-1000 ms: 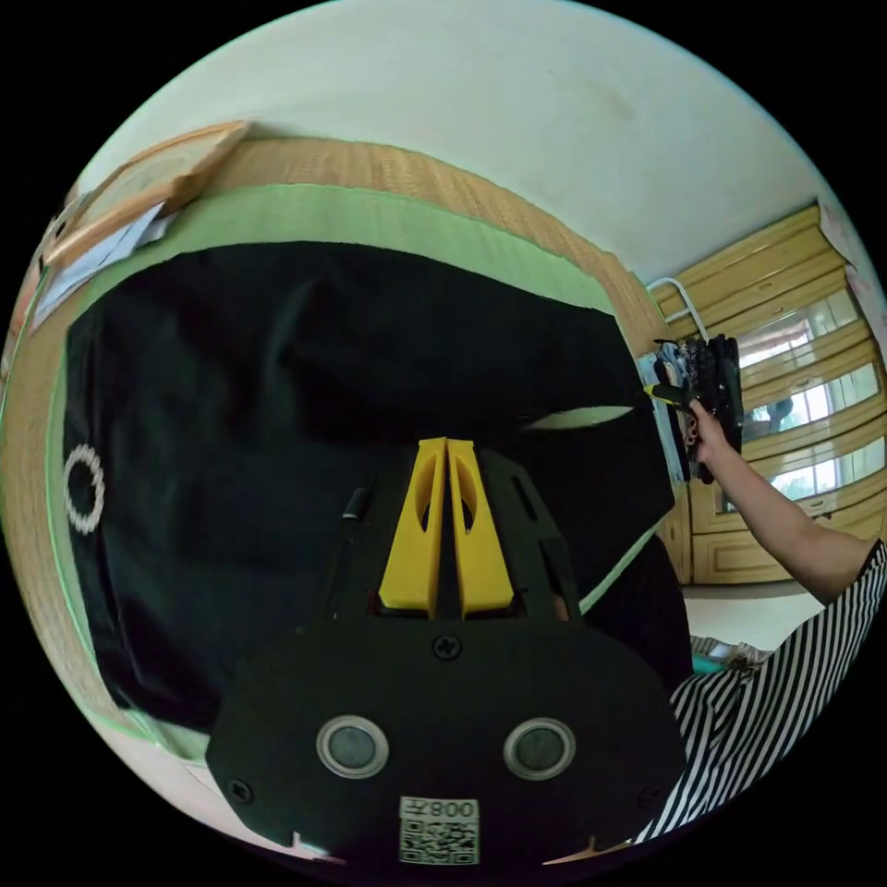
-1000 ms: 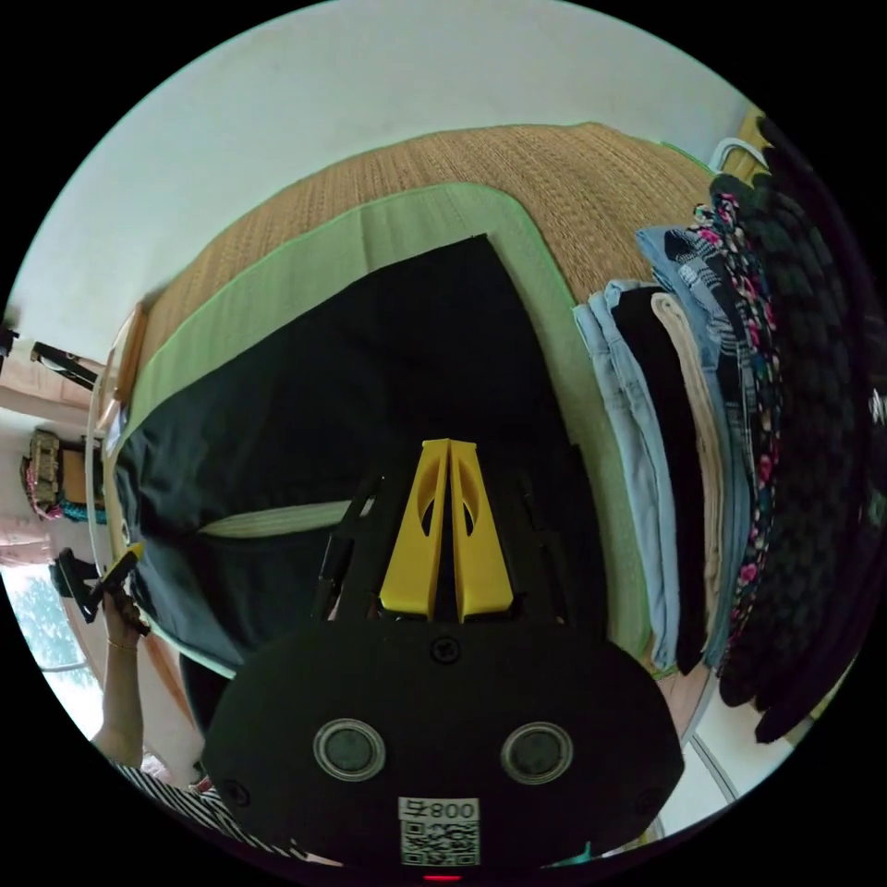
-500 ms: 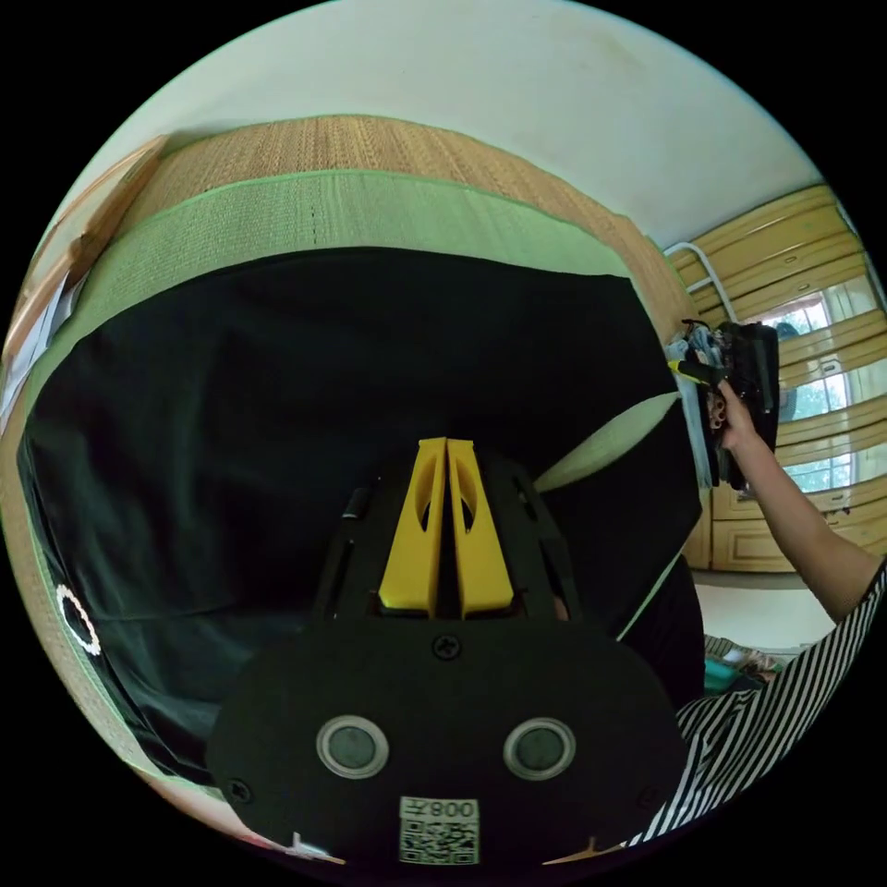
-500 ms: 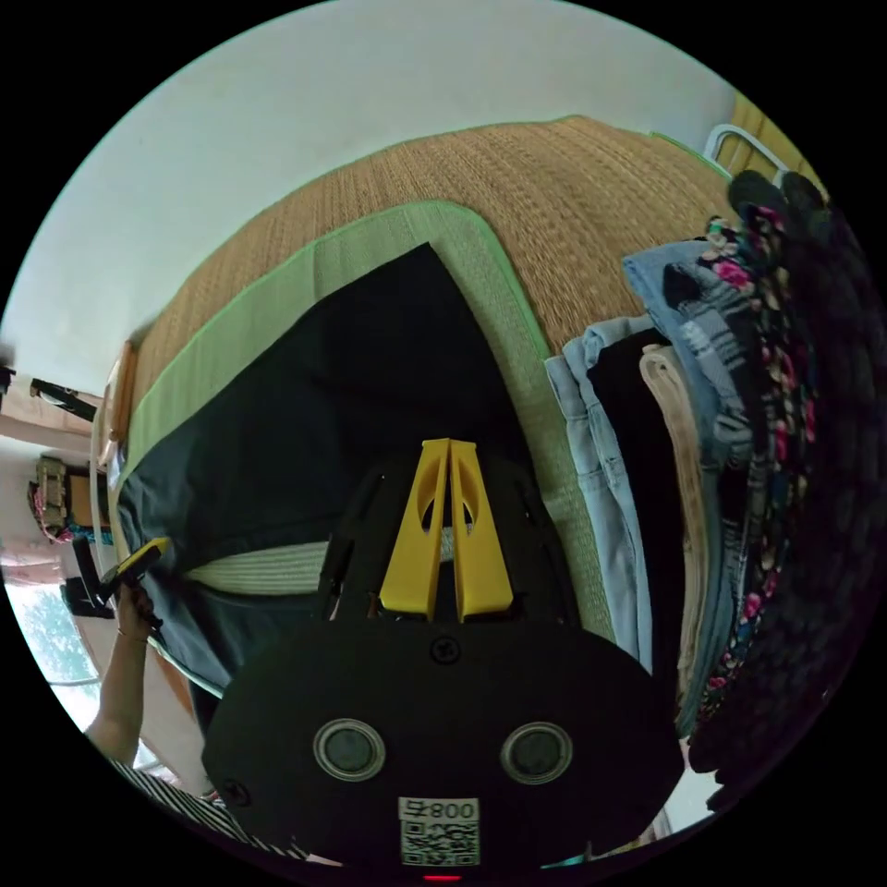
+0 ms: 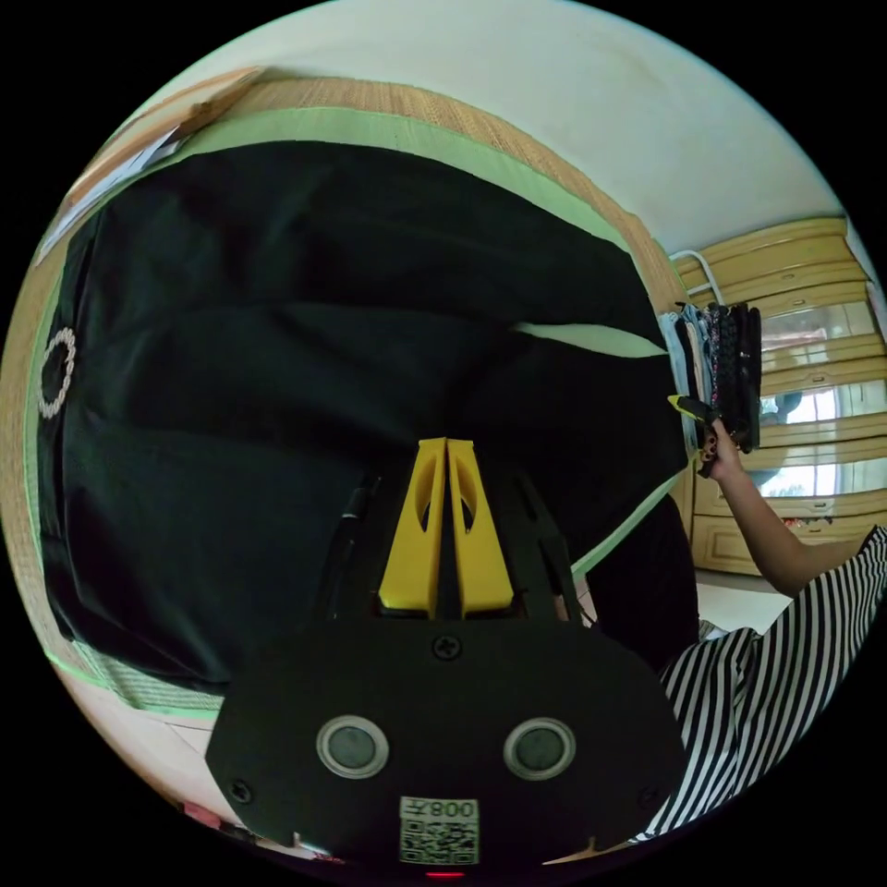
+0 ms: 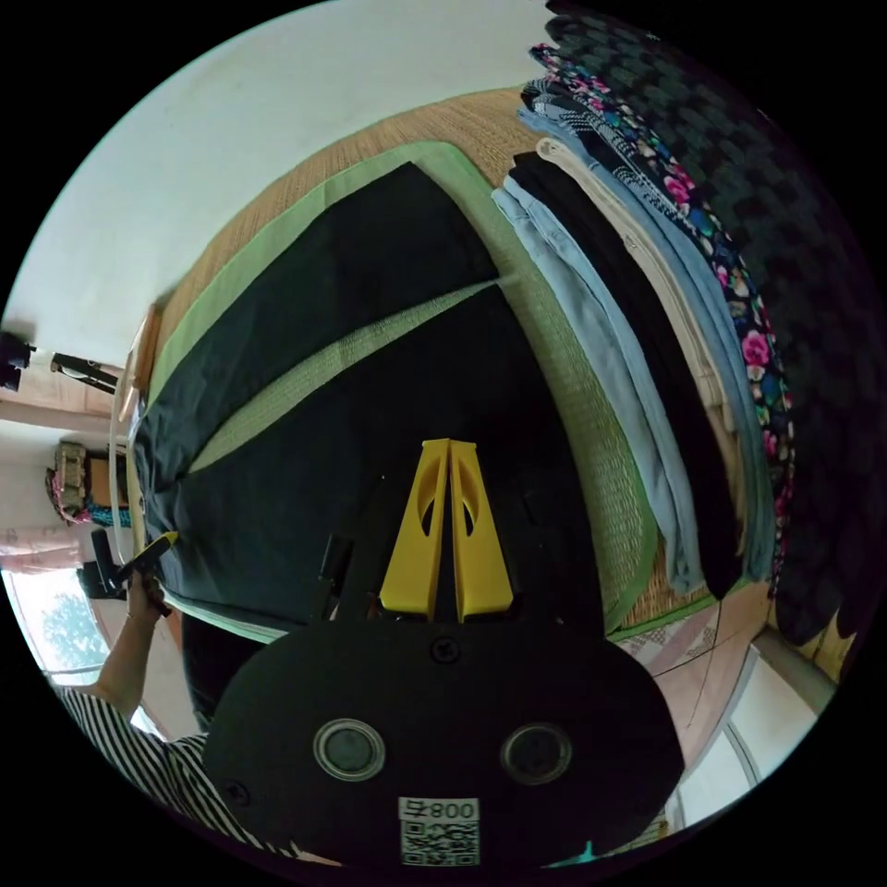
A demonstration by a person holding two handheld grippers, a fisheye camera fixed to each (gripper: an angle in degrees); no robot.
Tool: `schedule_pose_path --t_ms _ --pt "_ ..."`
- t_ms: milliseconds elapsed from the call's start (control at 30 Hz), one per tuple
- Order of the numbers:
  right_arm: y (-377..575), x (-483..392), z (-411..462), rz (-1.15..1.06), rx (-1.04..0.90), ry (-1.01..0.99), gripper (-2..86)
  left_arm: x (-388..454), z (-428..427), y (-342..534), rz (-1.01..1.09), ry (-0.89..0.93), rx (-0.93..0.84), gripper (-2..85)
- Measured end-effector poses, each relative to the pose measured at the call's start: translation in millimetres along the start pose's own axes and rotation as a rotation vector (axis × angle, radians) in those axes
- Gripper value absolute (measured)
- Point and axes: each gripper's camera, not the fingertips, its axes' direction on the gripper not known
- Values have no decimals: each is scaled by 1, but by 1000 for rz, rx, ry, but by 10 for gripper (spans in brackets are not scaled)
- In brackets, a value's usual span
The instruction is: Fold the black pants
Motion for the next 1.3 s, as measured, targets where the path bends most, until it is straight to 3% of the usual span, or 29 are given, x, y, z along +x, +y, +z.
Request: schedule_pose_path --t_ms 100,267,433,633,1300 --pt "-2 -16 3 -13 -10 53 1 5 -6 -2 6 -22 -3 0" --pt "27 -89 0 -173 3 -26 1 -6 -41 26 -37 -83 82 0" --pt "90 -247 58 -520 -159 -148 1 -44 -59 58 -178 -163 82 0" --pt "157 -361 132 -753 -291 -120 0 -69 -52 76 -231 -177 57 0" --pt "192 -425 184 -836 -357 -20 1 -88 -51 80 -205 -191 53 0"
